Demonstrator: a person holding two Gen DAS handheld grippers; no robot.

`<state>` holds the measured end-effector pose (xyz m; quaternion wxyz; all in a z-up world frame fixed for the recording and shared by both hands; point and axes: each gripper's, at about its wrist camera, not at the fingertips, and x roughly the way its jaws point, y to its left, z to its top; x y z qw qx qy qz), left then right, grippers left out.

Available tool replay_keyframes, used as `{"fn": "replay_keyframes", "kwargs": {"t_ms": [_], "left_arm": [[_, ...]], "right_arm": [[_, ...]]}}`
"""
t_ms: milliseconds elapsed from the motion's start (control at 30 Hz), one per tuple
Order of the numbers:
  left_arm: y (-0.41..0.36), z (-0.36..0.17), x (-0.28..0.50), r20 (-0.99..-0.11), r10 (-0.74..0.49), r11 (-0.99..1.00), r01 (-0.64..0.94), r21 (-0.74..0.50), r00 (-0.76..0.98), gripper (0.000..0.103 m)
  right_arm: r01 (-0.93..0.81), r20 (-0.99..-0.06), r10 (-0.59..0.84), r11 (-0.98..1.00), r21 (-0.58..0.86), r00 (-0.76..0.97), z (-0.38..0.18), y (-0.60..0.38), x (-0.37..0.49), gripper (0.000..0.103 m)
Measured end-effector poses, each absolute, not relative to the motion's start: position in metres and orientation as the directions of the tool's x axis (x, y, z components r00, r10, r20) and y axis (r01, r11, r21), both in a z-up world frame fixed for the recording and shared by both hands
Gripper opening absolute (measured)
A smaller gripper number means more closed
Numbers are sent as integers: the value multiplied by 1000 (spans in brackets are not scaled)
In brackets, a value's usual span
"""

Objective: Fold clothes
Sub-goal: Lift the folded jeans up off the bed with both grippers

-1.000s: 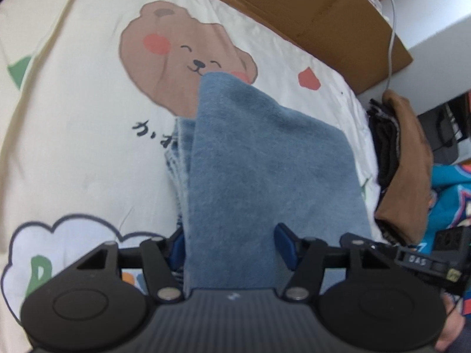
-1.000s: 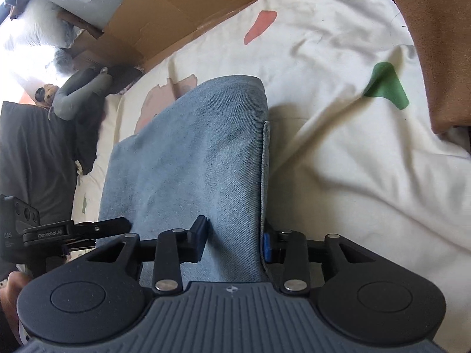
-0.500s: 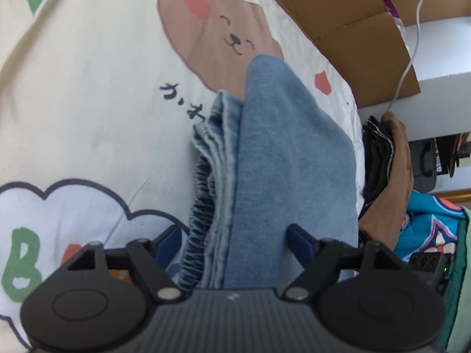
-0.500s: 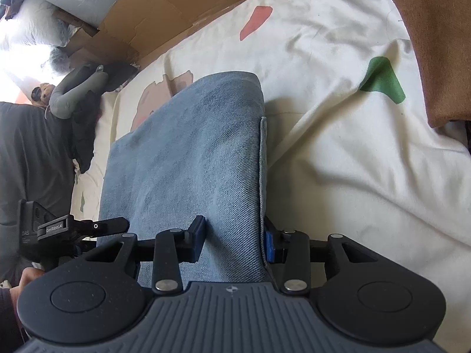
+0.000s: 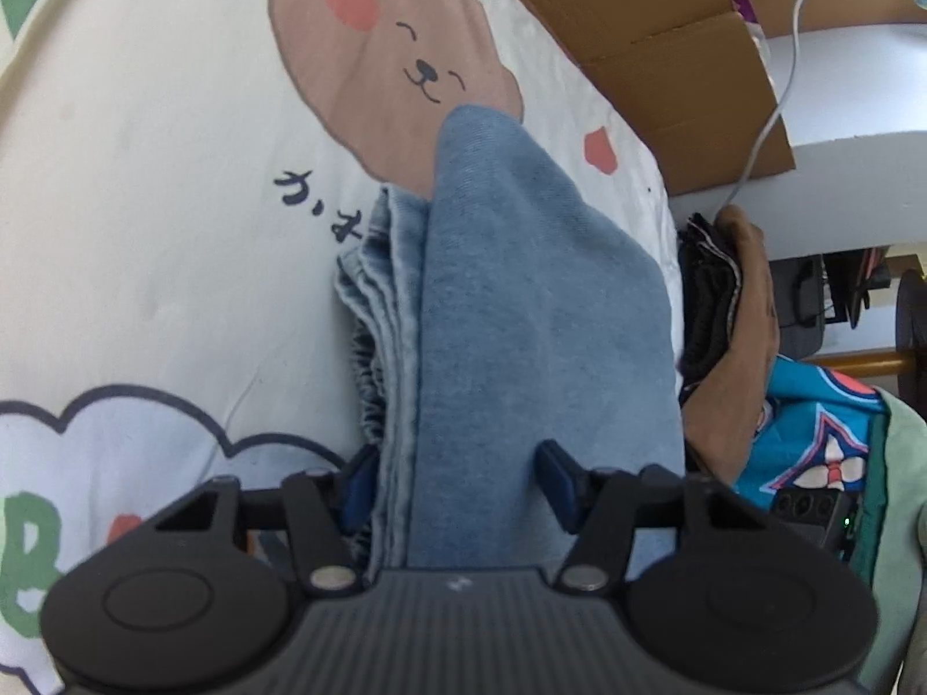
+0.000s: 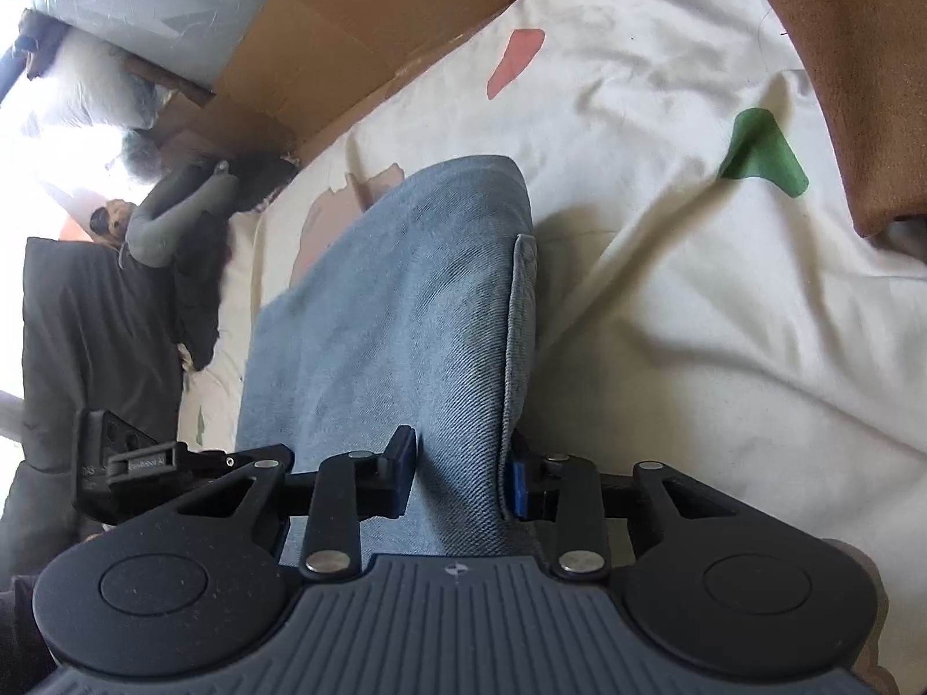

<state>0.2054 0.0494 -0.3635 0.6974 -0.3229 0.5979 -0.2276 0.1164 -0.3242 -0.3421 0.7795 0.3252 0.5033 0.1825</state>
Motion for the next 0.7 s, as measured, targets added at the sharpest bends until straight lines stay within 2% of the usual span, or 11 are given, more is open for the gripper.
{"fn": "replay_keyframes", "kwargs": {"t_ms": [100, 167, 367, 533, 600, 667, 700], "left_arm": [[47, -368, 206, -688, -704, 685, -87, -724, 179, 67], [45, -371, 207, -689, -705, 683, -98, -723, 170, 76], [41, -376, 211, -672, -727, 671, -66, -739, 141, 81], [32, -378, 215, -648, -753, 649, -30, -760, 112, 80], [35, -378, 217, -634, -765, 633, -48, -773, 111, 74], [43, -377, 217, -616, -779, 613, -62, -788, 116, 63], [45, -376, 216, -609, -785, 606, -61, -793, 117, 61]], "right_arm": [[44, -679, 603, 733, 679, 419, -346, -323, 118, 37], [44, -684, 600, 737, 674, 414, -349, -322, 120, 40], [37, -670, 623, 721, 692, 403, -359, -318, 128, 43], [46, -647, 641, 695, 718, 412, -366, -314, 129, 44], [39, -637, 648, 688, 725, 419, -364, -316, 128, 40], [32, -626, 655, 680, 733, 424, -362, -318, 126, 36], [31, -622, 656, 677, 735, 427, -362, -319, 125, 34]]}}
